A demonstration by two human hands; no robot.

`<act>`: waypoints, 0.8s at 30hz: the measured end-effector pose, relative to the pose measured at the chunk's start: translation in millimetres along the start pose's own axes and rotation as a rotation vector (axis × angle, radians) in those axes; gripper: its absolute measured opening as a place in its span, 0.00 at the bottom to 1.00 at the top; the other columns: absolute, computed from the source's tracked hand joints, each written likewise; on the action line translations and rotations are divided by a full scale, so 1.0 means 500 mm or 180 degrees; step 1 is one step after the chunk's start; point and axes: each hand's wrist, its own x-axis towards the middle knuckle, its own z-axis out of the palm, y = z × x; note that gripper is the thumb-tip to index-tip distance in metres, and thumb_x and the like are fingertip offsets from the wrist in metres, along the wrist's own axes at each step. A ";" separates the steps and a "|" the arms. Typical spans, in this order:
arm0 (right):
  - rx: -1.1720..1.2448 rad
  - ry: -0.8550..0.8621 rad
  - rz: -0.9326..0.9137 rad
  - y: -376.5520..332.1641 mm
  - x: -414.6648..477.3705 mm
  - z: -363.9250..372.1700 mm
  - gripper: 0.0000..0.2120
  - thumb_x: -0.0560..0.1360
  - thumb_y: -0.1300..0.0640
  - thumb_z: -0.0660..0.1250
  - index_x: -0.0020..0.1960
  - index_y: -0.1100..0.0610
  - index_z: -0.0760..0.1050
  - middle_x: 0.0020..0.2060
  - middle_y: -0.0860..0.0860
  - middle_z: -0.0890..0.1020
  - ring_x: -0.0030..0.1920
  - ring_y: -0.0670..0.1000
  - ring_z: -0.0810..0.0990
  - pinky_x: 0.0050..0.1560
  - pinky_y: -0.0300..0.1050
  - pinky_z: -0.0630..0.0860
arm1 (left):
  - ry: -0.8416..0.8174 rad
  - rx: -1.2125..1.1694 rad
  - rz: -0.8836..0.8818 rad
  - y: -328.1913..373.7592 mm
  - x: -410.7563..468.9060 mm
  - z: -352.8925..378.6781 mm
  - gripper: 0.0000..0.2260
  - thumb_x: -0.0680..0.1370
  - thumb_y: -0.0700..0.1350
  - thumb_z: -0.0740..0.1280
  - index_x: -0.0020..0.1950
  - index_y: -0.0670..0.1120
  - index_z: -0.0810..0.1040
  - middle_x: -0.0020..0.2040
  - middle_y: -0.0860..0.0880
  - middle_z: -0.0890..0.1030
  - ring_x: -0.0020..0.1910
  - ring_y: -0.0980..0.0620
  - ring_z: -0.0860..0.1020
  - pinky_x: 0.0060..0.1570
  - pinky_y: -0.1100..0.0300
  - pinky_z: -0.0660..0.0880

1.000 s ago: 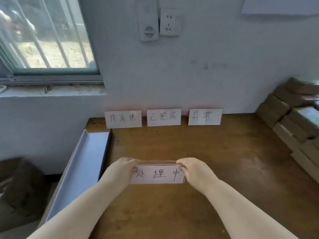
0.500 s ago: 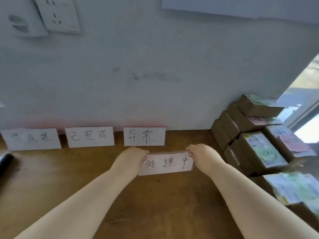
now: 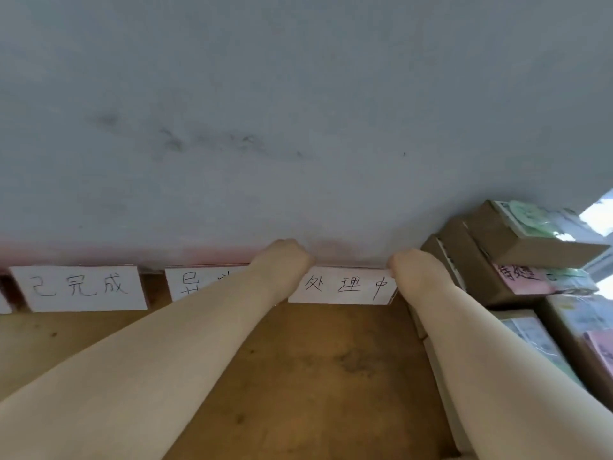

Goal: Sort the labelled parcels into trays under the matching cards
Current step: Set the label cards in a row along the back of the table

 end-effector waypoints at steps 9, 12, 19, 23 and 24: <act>-0.0228 -0.0248 -0.0051 -0.001 0.043 0.029 0.17 0.76 0.68 0.57 0.60 0.60 0.76 0.57 0.59 0.79 0.56 0.61 0.78 0.52 0.48 0.75 | -0.0343 -0.0003 -0.0183 0.019 0.046 0.035 0.12 0.77 0.35 0.60 0.57 0.44 0.77 0.52 0.43 0.78 0.53 0.42 0.76 0.42 0.58 0.66; -0.0243 -0.0303 -0.0084 -0.017 0.051 0.034 0.17 0.76 0.69 0.56 0.61 0.61 0.76 0.58 0.60 0.78 0.58 0.61 0.78 0.53 0.49 0.75 | -0.0371 0.0125 -0.0270 0.008 0.047 0.052 0.13 0.75 0.32 0.61 0.55 0.43 0.77 0.52 0.44 0.79 0.52 0.43 0.77 0.41 0.58 0.68; -0.0023 -0.0092 -0.0125 -0.041 0.044 0.058 0.17 0.74 0.70 0.56 0.60 0.61 0.73 0.56 0.58 0.78 0.55 0.59 0.78 0.47 0.46 0.73 | -0.0065 -0.0597 -0.0581 -0.018 0.023 0.073 0.24 0.75 0.29 0.56 0.70 0.44 0.68 0.64 0.44 0.74 0.64 0.44 0.71 0.59 0.54 0.70; 0.0464 0.0313 -0.0513 -0.081 0.052 0.086 0.20 0.77 0.67 0.56 0.68 0.59 0.67 0.64 0.56 0.73 0.63 0.56 0.72 0.55 0.44 0.69 | 0.0280 -0.0640 -0.0967 -0.079 -0.048 0.074 0.24 0.81 0.35 0.54 0.77 0.45 0.56 0.76 0.47 0.60 0.75 0.49 0.57 0.71 0.59 0.56; 0.0556 0.0338 -0.0679 -0.101 0.052 0.090 0.22 0.78 0.66 0.56 0.72 0.59 0.64 0.68 0.56 0.70 0.67 0.55 0.69 0.62 0.43 0.66 | 0.0228 -0.0562 -0.1031 -0.092 -0.069 0.080 0.23 0.82 0.37 0.53 0.77 0.45 0.54 0.77 0.47 0.58 0.76 0.49 0.55 0.72 0.59 0.53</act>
